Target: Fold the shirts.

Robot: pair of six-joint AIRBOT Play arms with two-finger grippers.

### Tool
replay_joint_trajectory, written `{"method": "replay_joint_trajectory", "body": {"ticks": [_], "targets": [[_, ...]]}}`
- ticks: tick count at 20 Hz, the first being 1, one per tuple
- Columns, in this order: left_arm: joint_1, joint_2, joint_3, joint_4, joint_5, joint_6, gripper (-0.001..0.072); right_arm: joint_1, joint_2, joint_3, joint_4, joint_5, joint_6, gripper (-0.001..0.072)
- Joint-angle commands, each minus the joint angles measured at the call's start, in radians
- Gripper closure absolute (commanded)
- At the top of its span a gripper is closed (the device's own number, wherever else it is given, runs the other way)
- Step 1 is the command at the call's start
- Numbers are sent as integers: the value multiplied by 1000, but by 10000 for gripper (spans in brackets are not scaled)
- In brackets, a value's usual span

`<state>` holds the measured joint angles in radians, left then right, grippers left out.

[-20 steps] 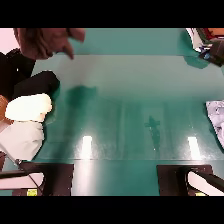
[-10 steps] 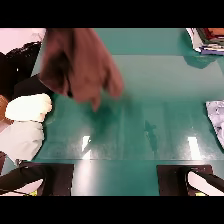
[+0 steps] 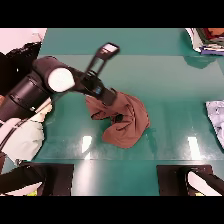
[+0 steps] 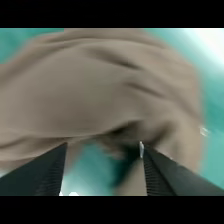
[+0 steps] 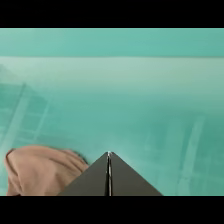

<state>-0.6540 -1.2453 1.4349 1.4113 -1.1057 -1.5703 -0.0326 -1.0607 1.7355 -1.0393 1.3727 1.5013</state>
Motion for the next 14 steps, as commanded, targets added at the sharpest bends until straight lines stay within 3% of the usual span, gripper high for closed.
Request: {"method": "replay_joint_trajectory", "body": {"ticks": [1, 6, 10, 14], "targets": [[181, 13, -28, 23, -45, -1, 176, 0, 52, -72, -1, -20, 0, 693], [459, 13, -298, -247, 14, 43, 176, 0, 100, -142, 0, -68, 1, 693], [486, -22, -547, -468, 146, 159, 177, 1, 91, -151, 2, -69, 2, 693], [486, -126, -603, -694, 218, 279, 177, 1, 70, -151, 2, -58, 2, 693]]}}
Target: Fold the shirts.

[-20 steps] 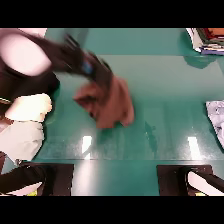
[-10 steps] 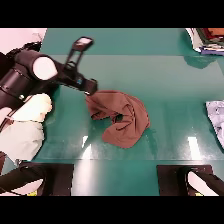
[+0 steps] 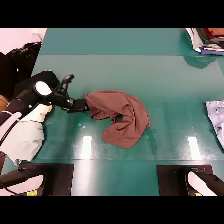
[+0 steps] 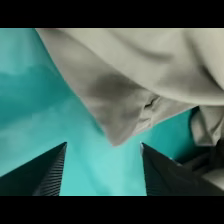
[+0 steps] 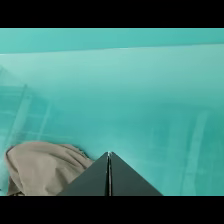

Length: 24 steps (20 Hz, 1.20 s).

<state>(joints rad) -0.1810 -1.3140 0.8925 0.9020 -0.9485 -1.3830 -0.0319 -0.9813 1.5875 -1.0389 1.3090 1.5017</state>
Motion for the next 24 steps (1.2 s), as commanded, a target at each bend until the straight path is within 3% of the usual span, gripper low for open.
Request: {"method": "replay_joint_trajectory", "body": {"ticks": [1, 4, 5, 6, 7, 10, 14, 15, 16, 17, 20, 24], "targets": [[12, -82, -60, -242, 69, 120, 177, 0, -9, -5, 0, 7, 1, 693], [-12, -136, -60, -320, 110, 161, 178, 0, -9, -5, 0, 3, 1, 693], [-19, -138, -59, -321, 124, 161, 244, 0, -9, -5, 0, 7, 1, 693], [-18, -138, -50, -322, 124, 162, 507, 0, -9, -5, -5, 14, 1, 693], [-13, -137, -29, -309, 114, 165, 677, 0, -10, -6, -11, 29, 1, 693], [32, -134, 110, -193, 13, 160, 684, -1, -8, -85, -11, 106, 1, 693], [73, -76, 314, 34, -60, 156, 683, 0, -8, -388, -10, 148, 0, 692], [73, -64, 345, 71, -68, 156, 683, 1, -9, -494, -6, 129, 0, 637], [73, -56, 367, 93, -74, 156, 683, 4, -10, -603, -6, 108, 0, 360], [73, -54, 380, 93, -77, 156, 683, 13, -12, -702, 0, 74, 0, 208], [73, -55, 383, 94, -73, 154, 683, 80, -71, -917, 81, -81, -48, 304], [73, -55, 383, 94, -79, 152, 683, 212, -226, -943, 231, -270, -95, 307]]}}
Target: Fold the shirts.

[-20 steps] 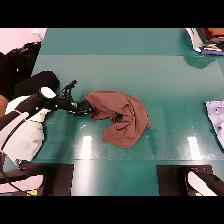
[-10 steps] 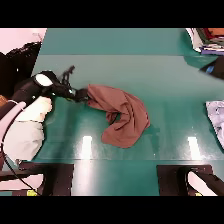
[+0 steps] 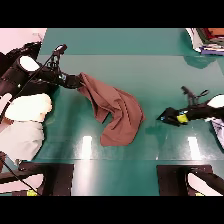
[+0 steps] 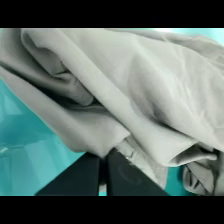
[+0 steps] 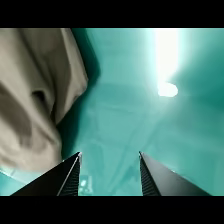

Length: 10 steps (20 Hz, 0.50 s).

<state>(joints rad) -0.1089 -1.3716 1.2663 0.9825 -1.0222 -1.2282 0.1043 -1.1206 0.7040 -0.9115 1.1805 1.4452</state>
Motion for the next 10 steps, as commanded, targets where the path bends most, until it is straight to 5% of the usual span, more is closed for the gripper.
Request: {"method": "replay_joint_trajectory", "body": {"ticks": [1, 5, 9, 10], "targets": [[1, 2, 9, 13, -10, -3, 682, 109, -131, -34, 124, -167, -41, 307], [1, 2, 9, 13, -24, -3, 682, 203, -288, 107, 131, -204, -41, 310], [1, 2, 9, 14, -45, -3, 683, 207, -387, 206, 115, -190, -41, 689], [1, 4, 10, 15, -46, -3, 683, 200, -391, 222, 93, -185, -40, 694]]}}
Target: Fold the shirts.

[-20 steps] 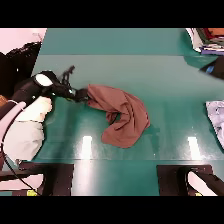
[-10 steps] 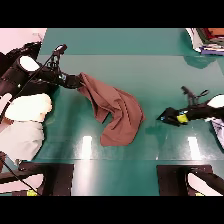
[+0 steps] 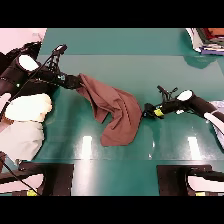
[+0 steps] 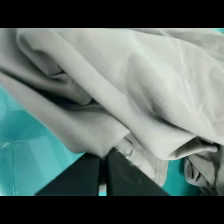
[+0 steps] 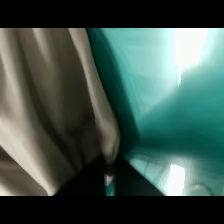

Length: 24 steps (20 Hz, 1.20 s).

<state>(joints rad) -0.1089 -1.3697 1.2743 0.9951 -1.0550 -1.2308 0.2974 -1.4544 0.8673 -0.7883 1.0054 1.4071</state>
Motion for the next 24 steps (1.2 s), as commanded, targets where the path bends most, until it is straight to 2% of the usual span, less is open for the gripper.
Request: {"method": "replay_joint_trajectory", "body": {"ticks": [1, 3, 5, 8, 11, 16, 20, 24], "targets": [[5, 13, 2, 25, -7, -9, 684, -5, -51, 79, -56, -2, 0, 694], [26, 48, 37, 113, -2, -57, 684, -56, -3, 154, -123, 37, 11, 695], [74, 107, 117, 178, -4, -63, 683, -129, 79, 260, -170, 69, 18, 695], [136, 204, 274, 180, -1, -50, 683, -241, 220, 470, -183, 73, 17, 695], [140, 297, 419, 173, 0, 10, 683, -311, 326, 671, -183, 69, 16, 695], [141, 418, 611, 171, 7, 9, 683, -349, 457, 897, -195, 90, -3, 695], [141, 493, 743, 161, 25, 8, 683, -349, 516, 1061, -325, 127, -3, 695], [141, 542, 845, 89, 51, -3, 683, -349, 522, 1212, -419, 212, -2, 695]]}}
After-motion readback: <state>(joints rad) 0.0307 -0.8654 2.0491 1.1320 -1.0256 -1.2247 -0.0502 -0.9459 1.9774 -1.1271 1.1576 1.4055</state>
